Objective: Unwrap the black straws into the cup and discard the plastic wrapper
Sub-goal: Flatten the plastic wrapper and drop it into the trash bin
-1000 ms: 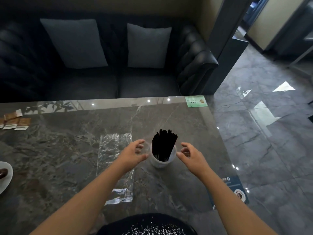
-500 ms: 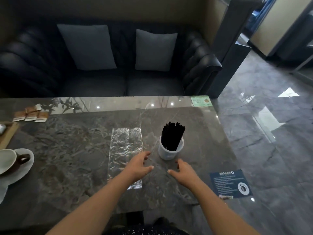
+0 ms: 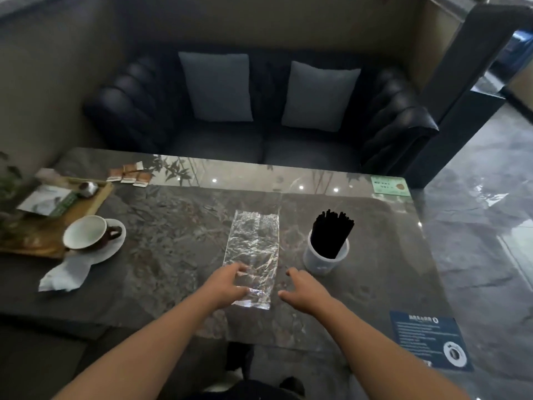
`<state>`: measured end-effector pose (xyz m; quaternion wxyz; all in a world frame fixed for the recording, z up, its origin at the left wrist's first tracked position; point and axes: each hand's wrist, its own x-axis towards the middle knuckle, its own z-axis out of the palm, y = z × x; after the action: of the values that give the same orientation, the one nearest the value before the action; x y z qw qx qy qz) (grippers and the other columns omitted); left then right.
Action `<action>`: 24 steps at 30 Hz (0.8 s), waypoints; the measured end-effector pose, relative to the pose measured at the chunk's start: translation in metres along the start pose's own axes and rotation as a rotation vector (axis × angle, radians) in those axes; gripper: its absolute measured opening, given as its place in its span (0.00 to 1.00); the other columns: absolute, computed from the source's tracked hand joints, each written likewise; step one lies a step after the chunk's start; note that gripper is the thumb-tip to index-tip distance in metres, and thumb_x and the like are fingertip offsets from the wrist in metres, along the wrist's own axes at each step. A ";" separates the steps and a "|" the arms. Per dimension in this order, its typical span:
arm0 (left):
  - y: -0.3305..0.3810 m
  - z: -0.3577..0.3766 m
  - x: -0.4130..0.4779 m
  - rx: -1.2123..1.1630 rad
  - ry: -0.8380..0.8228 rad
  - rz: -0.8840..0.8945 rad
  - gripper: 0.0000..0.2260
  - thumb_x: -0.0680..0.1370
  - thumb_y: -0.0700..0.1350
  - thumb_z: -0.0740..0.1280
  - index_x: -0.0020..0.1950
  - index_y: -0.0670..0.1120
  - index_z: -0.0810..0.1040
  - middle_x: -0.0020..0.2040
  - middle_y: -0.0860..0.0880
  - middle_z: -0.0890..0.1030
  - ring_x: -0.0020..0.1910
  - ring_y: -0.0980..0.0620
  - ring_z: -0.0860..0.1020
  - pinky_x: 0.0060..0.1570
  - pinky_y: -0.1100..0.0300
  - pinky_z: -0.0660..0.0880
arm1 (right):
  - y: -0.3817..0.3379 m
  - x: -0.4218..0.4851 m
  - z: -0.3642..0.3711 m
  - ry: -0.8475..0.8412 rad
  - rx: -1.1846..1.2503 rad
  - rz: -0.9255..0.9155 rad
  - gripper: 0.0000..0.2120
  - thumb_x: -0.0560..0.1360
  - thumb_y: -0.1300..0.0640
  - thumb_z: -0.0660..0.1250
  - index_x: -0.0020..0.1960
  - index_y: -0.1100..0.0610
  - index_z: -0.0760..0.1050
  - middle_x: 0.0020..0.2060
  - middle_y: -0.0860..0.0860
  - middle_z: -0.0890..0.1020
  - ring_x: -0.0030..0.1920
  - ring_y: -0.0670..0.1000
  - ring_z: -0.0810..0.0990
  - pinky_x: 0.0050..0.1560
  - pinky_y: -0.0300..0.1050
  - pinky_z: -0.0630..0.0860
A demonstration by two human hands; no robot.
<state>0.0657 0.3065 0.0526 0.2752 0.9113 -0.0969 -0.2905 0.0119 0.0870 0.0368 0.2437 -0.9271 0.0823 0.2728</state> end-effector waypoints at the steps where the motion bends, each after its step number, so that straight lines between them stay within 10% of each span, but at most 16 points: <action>1: -0.004 -0.004 0.003 0.033 -0.009 -0.008 0.28 0.72 0.49 0.73 0.70 0.48 0.71 0.67 0.45 0.75 0.65 0.48 0.74 0.63 0.56 0.72 | -0.005 0.005 -0.001 0.000 -0.012 -0.004 0.32 0.74 0.43 0.66 0.72 0.58 0.64 0.64 0.60 0.74 0.64 0.60 0.75 0.60 0.51 0.75; 24: -0.071 -0.055 0.102 0.321 -0.135 -0.015 0.17 0.73 0.47 0.69 0.60 0.45 0.74 0.58 0.43 0.74 0.56 0.44 0.76 0.56 0.52 0.74 | -0.035 0.086 0.006 0.101 0.083 0.252 0.15 0.72 0.52 0.68 0.55 0.55 0.70 0.55 0.57 0.76 0.51 0.58 0.78 0.49 0.50 0.76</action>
<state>0.1817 0.3560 0.0016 0.1170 0.9227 -0.1532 -0.3339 0.0914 0.1184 -0.0002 0.2414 -0.9110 0.2213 0.2506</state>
